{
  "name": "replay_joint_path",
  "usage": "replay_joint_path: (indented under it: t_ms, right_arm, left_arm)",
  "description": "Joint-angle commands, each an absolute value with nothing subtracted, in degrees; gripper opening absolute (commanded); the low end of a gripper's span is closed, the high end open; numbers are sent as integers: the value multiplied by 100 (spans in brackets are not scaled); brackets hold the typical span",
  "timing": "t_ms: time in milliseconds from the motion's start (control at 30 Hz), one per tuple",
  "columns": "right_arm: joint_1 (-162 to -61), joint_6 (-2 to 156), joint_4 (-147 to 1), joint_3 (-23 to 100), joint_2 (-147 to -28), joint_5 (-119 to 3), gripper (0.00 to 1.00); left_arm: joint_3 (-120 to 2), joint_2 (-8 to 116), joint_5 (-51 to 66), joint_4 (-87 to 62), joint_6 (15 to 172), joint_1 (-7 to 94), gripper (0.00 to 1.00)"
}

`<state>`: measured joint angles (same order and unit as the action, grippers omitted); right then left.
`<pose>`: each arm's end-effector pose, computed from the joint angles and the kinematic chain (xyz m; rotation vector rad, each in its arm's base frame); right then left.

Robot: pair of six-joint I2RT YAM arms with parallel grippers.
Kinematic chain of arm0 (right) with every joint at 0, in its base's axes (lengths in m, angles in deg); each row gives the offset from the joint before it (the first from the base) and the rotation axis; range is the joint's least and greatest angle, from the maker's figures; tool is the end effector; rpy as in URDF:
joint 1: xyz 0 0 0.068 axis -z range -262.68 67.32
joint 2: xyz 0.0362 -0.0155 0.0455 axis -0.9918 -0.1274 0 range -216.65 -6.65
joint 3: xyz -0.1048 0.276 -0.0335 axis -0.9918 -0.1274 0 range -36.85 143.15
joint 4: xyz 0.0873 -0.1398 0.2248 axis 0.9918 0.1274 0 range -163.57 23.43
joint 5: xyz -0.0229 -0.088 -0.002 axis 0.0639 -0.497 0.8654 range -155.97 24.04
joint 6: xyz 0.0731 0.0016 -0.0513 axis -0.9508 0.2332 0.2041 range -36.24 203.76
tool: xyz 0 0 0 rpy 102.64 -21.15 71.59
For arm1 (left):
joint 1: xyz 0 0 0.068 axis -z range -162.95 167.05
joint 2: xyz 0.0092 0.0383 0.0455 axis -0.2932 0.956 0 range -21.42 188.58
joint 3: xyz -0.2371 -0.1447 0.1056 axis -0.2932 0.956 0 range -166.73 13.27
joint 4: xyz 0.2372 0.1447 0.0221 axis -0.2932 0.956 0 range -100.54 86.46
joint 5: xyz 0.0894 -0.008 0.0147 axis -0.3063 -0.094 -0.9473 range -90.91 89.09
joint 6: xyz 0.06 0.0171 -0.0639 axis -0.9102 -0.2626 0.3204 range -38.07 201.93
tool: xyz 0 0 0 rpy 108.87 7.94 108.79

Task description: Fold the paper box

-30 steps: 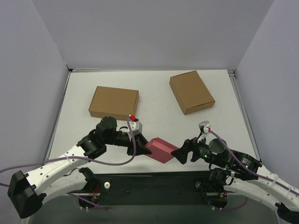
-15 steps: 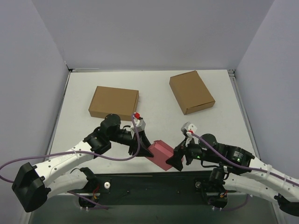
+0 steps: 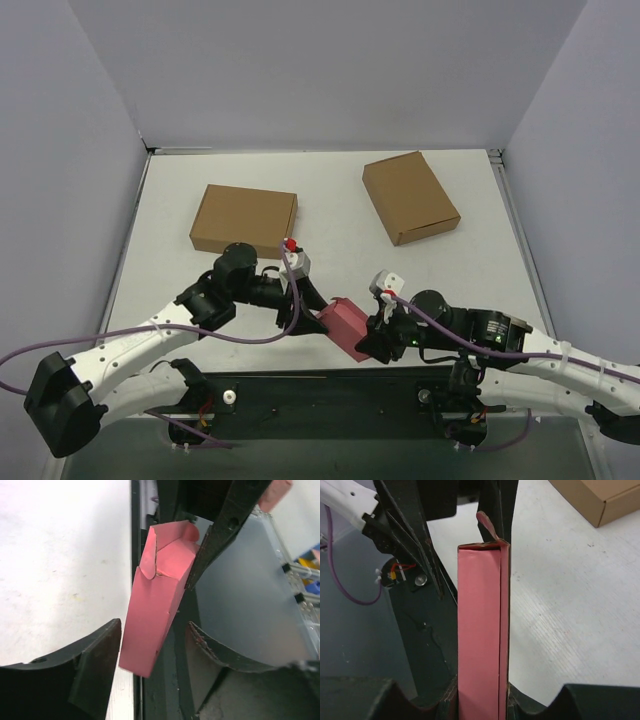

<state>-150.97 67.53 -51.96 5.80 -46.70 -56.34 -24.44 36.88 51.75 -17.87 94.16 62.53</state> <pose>0.0628 0.1938 0.3217 -1.0199 1.8049 1.1215 0.1336 -0.2260 0.2950 1.2219 1.5630 -1.5066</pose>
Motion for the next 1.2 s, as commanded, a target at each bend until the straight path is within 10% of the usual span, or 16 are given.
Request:
replay_joint_path:
  t_ms: [0,300,1167]
  right_arm:
    - [-15071,6829,-4668,832,-4865,-6104,14]
    - [-15088,6820,-4263,920,-5366,-6210,13]
    - [-15115,6732,-4228,982,-5552,-6183,14]
  left_arm:
    - [-2847,3212,3992,-1073,8826,6153,66]
    - [-3602,3314,3117,-352,8228,6275,73]
    - [-4192,4309,2124,440,7375,7357,34]
